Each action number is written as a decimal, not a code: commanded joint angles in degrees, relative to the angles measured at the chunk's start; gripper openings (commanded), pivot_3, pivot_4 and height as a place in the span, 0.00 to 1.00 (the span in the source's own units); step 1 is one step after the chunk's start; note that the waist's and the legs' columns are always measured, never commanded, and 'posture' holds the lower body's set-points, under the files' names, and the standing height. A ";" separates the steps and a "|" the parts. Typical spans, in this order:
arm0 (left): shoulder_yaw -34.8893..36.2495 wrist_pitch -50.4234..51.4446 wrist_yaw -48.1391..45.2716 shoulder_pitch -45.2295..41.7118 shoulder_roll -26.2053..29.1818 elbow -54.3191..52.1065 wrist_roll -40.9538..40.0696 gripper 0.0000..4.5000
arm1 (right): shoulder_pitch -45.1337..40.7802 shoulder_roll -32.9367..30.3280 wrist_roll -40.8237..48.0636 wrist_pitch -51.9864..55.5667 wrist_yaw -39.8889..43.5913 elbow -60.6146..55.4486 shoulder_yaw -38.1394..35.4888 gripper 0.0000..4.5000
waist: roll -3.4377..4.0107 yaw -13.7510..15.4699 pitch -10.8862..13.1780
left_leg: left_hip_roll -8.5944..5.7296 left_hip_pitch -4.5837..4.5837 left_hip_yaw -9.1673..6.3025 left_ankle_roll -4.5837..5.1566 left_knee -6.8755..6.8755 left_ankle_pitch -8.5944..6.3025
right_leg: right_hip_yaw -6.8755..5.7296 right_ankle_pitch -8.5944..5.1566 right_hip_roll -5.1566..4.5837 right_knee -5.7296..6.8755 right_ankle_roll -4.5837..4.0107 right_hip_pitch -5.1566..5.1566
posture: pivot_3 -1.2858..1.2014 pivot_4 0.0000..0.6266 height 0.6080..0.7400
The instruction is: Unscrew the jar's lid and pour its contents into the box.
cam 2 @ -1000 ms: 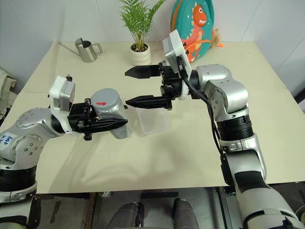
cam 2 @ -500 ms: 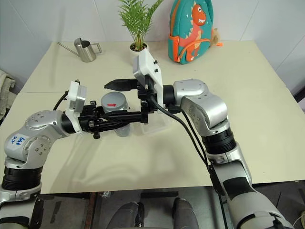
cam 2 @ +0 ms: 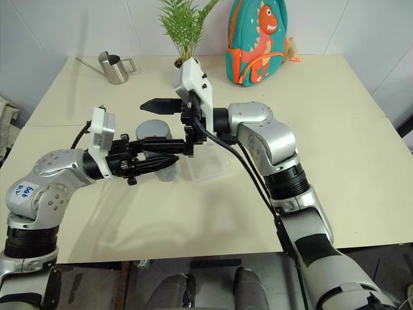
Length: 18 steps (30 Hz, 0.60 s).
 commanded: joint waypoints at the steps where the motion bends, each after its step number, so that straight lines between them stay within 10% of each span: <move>1: 0.44 -1.49 -1.79 0.94 0.44 -3.95 -1.35 0.43 | -1.38 -5.08 -0.29 -3.49 1.26 4.02 -6.33 0.99 | 0.00 0.01 0.00 | 0.00 0.00 0.00 0.01 0.01 0.00 | 0.00 0.00 0.00 0.01 0.00 0.00 | 0.52 0.24 1.00; 18: -0.02 -5.91 -2.85 1.27 0.52 -1.95 2.93 0.43 | 0.75 -8.66 7.91 5.86 4.93 -5.26 -8.59 0.99 | -0.01 -0.59 0.00 | 0.10 0.02 0.28 0.04 0.05 -0.03 | 0.00 0.00 -0.01 -0.03 0.01 -0.05 | 0.52 0.24 1.00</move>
